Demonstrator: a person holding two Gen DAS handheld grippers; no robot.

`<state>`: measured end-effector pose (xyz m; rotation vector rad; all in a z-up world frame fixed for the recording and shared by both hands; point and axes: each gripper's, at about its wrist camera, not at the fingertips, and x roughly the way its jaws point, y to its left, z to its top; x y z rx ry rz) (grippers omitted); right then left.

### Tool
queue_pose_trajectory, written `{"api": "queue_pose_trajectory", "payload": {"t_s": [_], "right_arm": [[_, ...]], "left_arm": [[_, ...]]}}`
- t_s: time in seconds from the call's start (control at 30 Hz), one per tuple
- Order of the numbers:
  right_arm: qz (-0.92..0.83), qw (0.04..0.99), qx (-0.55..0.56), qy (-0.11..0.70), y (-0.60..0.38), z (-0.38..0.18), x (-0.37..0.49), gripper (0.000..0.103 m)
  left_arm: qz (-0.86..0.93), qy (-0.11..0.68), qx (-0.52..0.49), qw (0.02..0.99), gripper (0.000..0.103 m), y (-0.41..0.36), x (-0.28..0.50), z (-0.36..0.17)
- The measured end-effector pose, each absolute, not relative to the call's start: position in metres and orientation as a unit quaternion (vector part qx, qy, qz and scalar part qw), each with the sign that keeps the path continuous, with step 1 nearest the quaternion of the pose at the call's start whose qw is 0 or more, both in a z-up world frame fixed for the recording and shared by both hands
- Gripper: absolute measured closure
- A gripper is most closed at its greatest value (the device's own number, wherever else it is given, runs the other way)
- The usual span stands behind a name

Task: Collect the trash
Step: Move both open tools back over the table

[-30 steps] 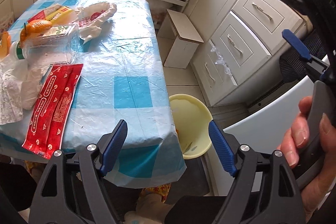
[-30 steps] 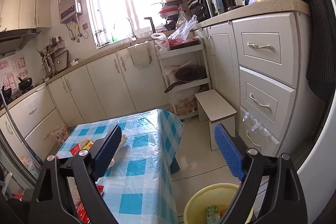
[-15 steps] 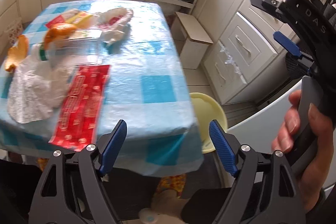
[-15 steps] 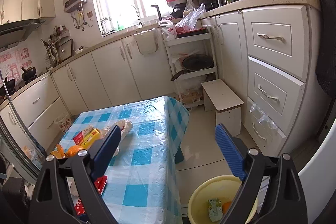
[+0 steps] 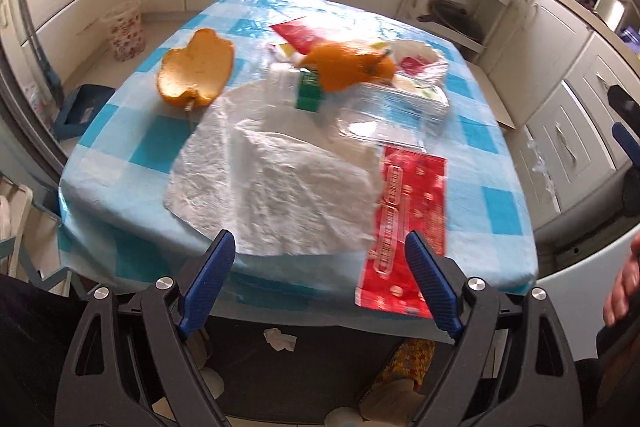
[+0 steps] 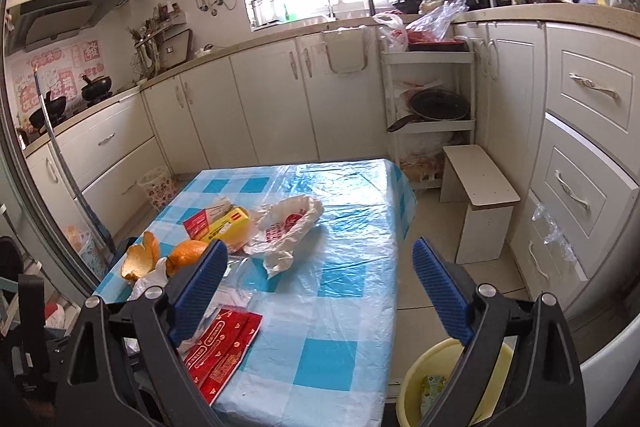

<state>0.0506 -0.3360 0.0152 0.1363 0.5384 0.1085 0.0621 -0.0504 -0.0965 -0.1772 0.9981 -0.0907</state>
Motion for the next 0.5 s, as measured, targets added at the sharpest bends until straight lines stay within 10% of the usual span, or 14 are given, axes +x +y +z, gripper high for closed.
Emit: {"api": "queue_pose_trajectory", "payload": {"t_s": [0.37, 0.5], "right_arm": [[0.175, 0.944, -0.008, 0.281, -0.231, 0.002, 0.083, 0.012], [0.189, 0.936, -0.036, 0.296, -0.198, -0.010, 0.101, 0.012]], "left_arm": [[-0.015, 0.495, -0.079, 0.865, 0.018, -0.040, 0.112, -0.121], [-0.020, 0.499, -0.092, 0.862, 0.061, -0.033, 0.123, -0.125]]}}
